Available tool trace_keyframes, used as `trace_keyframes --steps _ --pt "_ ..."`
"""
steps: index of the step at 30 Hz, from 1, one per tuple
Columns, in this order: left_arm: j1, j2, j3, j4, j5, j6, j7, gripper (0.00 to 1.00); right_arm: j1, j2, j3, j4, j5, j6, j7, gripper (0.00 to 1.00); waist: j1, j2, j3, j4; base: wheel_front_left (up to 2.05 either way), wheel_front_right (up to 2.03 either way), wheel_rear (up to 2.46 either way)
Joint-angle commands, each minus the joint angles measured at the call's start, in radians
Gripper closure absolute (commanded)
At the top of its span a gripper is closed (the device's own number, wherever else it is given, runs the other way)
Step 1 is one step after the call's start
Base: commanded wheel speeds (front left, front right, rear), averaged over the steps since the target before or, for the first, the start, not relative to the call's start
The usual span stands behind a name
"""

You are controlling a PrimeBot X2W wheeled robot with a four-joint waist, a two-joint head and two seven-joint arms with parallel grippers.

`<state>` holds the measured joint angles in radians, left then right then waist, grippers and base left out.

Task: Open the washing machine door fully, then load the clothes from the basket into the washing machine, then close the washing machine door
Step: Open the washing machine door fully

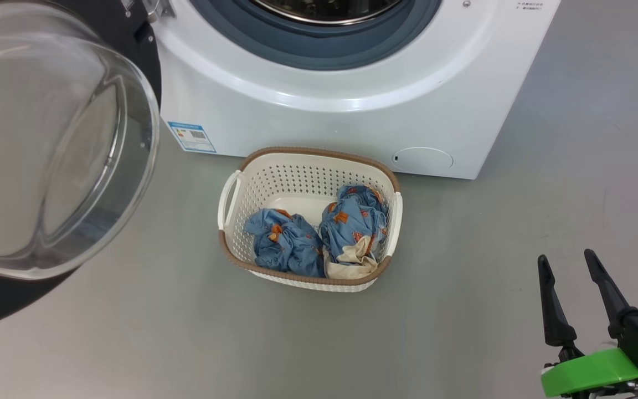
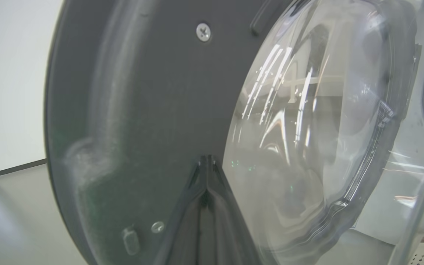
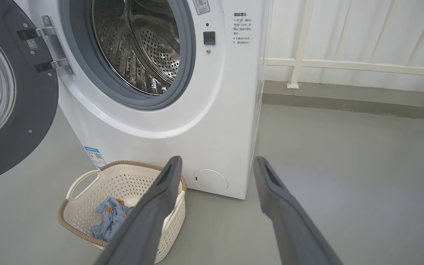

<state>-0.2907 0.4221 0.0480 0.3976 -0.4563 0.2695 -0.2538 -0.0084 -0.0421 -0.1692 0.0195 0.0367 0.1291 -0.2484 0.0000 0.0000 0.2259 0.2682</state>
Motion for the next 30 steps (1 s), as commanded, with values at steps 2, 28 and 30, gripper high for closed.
trace_keyframes --steps 2,28,30 --pt "-0.053 0.060 0.077 0.009 0.019 -0.014 -0.008 1.00 -0.032 -0.008 0.029 -0.024 -0.013 0.002 -0.004 0.00 0.0000 0.0000 0.007 -0.002 0.00 0.00 0.00" --pt "0.203 -0.201 0.272 -0.269 0.248 -0.151 -0.008 1.00 -0.006 -0.008 0.022 -0.015 -0.012 0.002 -0.008 0.00 0.0000 0.0000 -0.059 -0.002 0.00 0.00 0.00" --pt "0.235 -0.227 0.258 -0.306 0.268 -0.161 -0.008 1.00 0.000 -0.008 0.020 -0.018 -0.013 0.002 -0.007 0.00 0.0000 0.0000 -0.067 -0.002 0.00 0.00 0.00"
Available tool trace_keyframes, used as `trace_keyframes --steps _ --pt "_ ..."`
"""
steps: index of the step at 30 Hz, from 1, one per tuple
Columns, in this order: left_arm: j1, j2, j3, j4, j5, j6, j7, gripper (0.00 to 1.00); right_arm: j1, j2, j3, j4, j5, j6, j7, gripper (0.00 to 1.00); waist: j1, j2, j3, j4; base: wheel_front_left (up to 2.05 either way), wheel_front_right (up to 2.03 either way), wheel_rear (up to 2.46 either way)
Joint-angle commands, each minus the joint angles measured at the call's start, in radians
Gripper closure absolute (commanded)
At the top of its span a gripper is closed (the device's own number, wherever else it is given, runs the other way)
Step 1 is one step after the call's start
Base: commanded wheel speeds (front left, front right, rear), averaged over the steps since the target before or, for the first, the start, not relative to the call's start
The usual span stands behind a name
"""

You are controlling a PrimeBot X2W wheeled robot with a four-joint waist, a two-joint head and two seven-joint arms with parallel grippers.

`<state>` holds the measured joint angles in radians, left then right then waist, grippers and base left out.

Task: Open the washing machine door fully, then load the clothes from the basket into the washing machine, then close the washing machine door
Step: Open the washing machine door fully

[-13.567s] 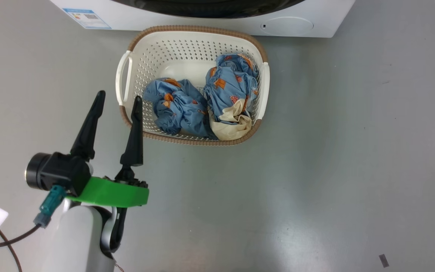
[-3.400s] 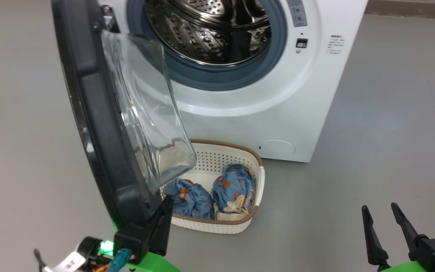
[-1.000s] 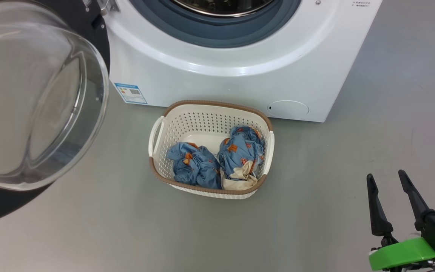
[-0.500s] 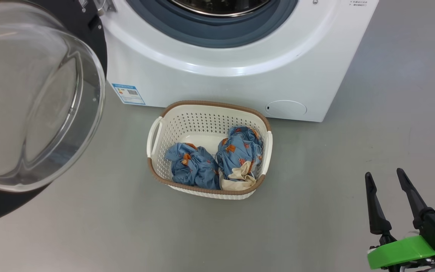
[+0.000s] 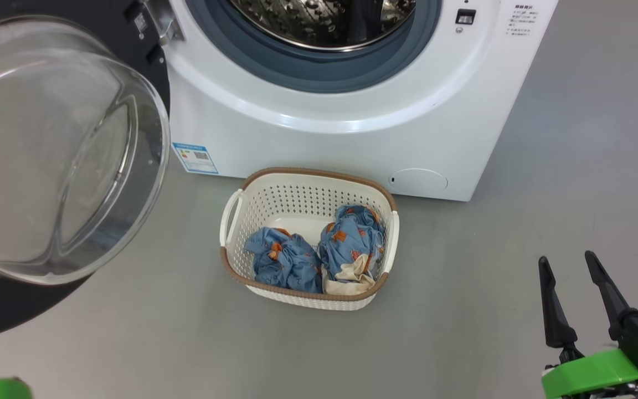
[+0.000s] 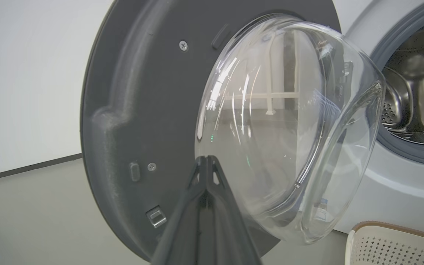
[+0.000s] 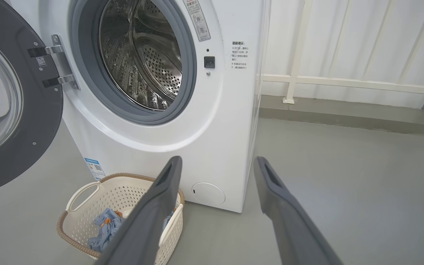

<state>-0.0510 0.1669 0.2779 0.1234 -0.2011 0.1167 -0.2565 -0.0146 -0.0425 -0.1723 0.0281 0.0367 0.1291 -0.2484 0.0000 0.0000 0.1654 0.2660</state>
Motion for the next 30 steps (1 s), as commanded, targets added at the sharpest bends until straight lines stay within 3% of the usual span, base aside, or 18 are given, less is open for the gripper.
trace_keyframes --steps 1,8,9,10,12,13,14,15,23,30 --pt "0.010 0.015 0.020 -0.048 0.020 -0.013 -0.005 1.00 0.009 -0.008 0.022 -0.028 -0.013 0.002 -0.006 0.00 0.0000 0.0000 -0.010 0.000 0.00 0.00 0.00" --pt "0.097 -0.039 -0.048 -0.127 0.041 -0.067 -0.005 1.00 0.031 -0.008 0.023 -0.037 -0.014 0.002 0.002 0.00 0.0000 0.0000 -0.043 -0.006 0.00 0.00 0.00" --pt "0.108 -0.045 -0.063 -0.138 0.042 -0.076 -0.005 0.95 0.033 -0.008 0.023 -0.037 -0.015 0.002 0.002 0.00 0.0000 0.0000 -0.048 -0.007 0.00 0.00 0.00" --pt "0.118 -0.051 -0.077 -0.147 0.043 -0.083 -0.005 0.77 0.036 -0.008 0.023 -0.037 -0.015 0.002 0.003 0.00 0.0000 0.0000 -0.054 -0.008 0.00 0.00 0.00" --pt "0.131 -0.059 -0.108 -0.165 0.046 -0.100 -0.005 0.51 0.041 -0.008 0.024 -0.039 -0.014 0.002 0.005 0.00 0.0000 0.0000 -0.060 -0.010 0.00 0.00 0.00" --pt "0.131 -0.059 -0.108 -0.165 0.046 -0.100 -0.005 0.51 0.041 -0.008 0.024 -0.039 -0.014 0.002 0.005 0.00 0.0000 0.0000 -0.060 -0.010 0.00 0.00 0.00" --pt "0.136 -0.063 -0.125 -0.169 0.048 -0.107 -0.005 0.30 0.043 -0.008 0.025 -0.040 -0.013 0.002 0.005 0.00 0.0000 0.0000 -0.064 -0.011 0.00 0.00 0.00" --pt "0.138 -0.067 -0.140 -0.175 0.048 -0.114 -0.005 0.00 0.045 -0.008 0.027 -0.041 -0.013 0.002 0.006 0.00 0.0000 0.0000 -0.066 -0.012 0.00 0.00 0.00" --pt "0.128 -0.076 -0.229 -0.167 0.052 -0.160 0.000 0.00 0.042 -0.008 0.055 -0.036 -0.017 0.002 0.008 0.00 0.0000 0.0000 -0.089 -0.049 0.00 0.00 0.00" --pt "0.122 -0.081 -0.266 -0.139 0.045 -0.169 0.014 0.00 0.047 -0.008 0.084 -0.030 -0.012 0.002 0.006 0.00 0.0000 0.0000 -0.115 -0.108 0.00 0.00 0.00"
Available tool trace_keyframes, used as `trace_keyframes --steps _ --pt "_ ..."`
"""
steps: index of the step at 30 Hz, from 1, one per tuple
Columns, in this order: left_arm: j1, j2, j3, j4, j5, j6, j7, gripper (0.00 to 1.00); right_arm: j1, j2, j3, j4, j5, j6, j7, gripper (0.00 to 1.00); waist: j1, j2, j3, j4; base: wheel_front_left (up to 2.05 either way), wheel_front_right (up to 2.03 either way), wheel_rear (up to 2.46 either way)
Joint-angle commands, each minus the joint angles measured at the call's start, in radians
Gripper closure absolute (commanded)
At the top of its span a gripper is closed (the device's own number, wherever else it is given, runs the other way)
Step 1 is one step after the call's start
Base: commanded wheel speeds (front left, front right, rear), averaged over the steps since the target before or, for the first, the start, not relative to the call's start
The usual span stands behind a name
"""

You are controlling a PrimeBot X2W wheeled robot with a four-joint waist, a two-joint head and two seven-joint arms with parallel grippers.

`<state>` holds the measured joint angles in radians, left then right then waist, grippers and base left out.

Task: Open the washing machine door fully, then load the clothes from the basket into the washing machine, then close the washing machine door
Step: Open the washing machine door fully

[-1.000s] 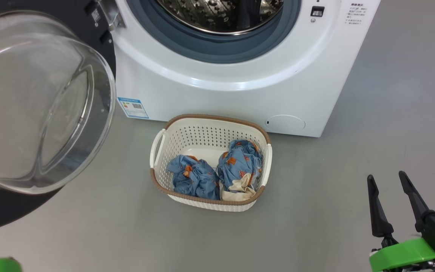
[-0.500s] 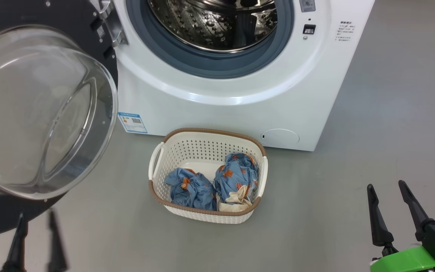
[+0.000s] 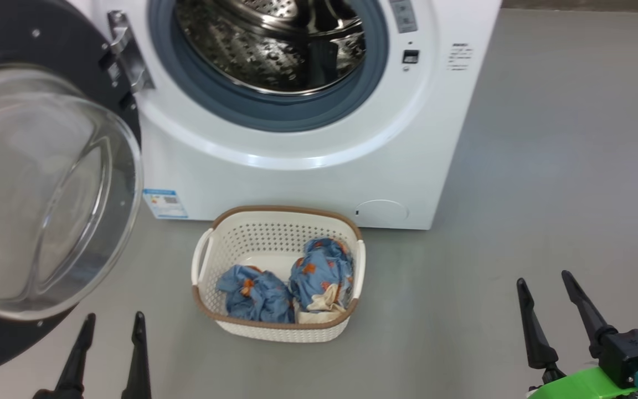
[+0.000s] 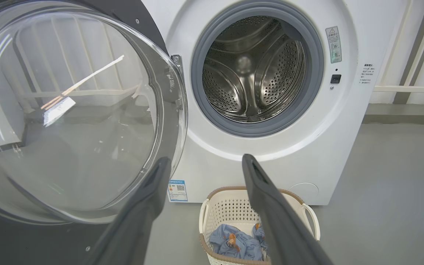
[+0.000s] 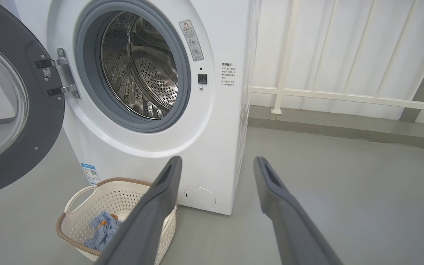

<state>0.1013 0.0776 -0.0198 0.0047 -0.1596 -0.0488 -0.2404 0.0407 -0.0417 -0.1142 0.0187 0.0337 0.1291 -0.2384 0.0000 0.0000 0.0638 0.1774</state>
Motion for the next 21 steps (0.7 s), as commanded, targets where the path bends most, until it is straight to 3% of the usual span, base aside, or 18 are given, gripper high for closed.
trace_keyframes --steps 1,12,21 --pt "-0.031 0.008 0.028 -0.015 0.003 -0.005 0.000 0.00 -0.007 -0.009 0.030 -0.020 -0.007 0.002 -0.004 0.00 0.0000 0.0000 -0.016 -0.029 0.00 0.00 0.00" --pt "-0.032 0.014 -0.006 0.043 0.004 -0.012 0.004 0.00 -0.001 -0.009 0.052 -0.001 0.014 0.002 -0.007 0.00 0.0000 0.0000 -0.040 -0.123 0.00 0.00 0.00" --pt "-0.033 0.018 -0.012 0.063 0.000 -0.002 0.011 0.00 0.012 -0.009 0.049 -0.004 0.019 0.002 -0.007 0.00 0.0000 0.0000 -0.059 -0.156 0.00 0.00 0.00"
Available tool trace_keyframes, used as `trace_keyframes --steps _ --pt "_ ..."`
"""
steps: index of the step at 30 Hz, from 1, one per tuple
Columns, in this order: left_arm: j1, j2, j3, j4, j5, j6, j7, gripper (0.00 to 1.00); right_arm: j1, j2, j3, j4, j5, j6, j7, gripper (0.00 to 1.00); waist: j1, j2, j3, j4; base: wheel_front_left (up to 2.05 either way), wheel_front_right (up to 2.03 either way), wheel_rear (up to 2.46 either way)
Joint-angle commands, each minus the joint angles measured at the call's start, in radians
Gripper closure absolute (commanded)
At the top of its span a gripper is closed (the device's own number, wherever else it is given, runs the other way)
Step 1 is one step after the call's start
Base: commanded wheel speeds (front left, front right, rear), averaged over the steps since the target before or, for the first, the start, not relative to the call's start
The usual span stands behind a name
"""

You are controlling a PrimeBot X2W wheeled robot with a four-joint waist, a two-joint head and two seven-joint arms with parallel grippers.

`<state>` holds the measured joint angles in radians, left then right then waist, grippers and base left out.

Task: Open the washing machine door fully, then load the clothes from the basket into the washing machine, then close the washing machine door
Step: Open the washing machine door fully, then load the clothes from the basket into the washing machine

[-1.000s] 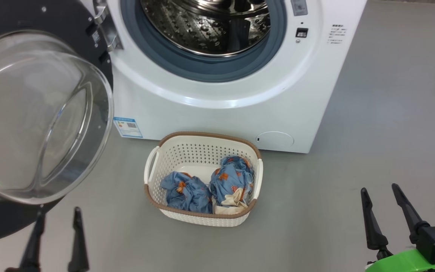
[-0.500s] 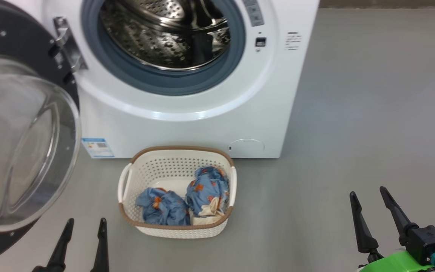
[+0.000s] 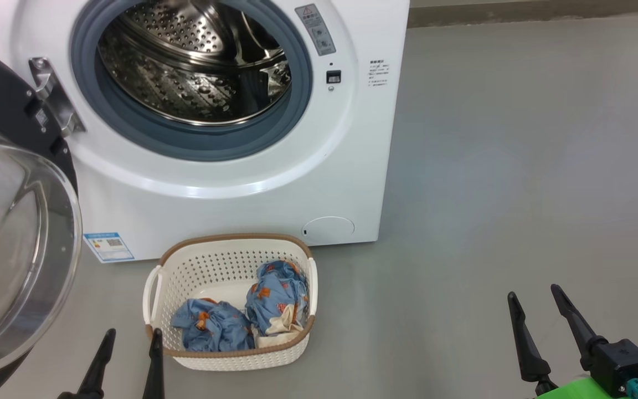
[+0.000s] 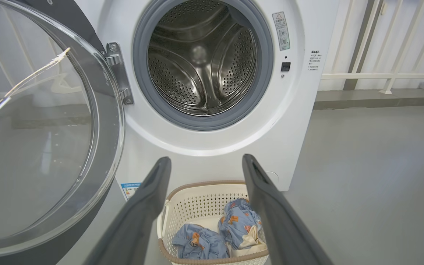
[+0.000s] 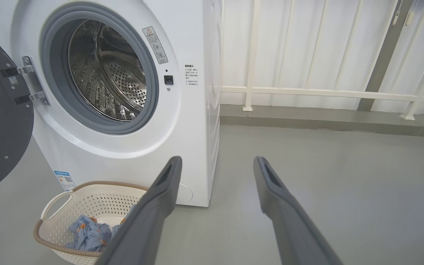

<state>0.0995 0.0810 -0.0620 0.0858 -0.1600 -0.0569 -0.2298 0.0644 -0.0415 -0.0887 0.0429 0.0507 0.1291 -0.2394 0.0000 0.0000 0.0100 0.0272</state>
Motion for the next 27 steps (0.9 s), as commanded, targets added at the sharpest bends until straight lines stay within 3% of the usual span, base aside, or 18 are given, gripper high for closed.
trace_keyframes --steps 1,27 --pt "-0.032 0.014 0.030 -0.017 0.000 0.008 0.001 0.00 -0.010 -0.009 0.022 -0.029 0.002 0.002 -0.005 0.00 0.0000 0.0000 -0.006 -0.006 0.00 0.00 0.00" --pt "-0.052 0.030 0.007 0.004 -0.002 0.031 -0.001 0.00 -0.009 -0.009 0.012 -0.029 0.011 0.002 -0.006 0.00 0.0000 0.0000 -0.011 -0.003 0.00 0.00 0.00"
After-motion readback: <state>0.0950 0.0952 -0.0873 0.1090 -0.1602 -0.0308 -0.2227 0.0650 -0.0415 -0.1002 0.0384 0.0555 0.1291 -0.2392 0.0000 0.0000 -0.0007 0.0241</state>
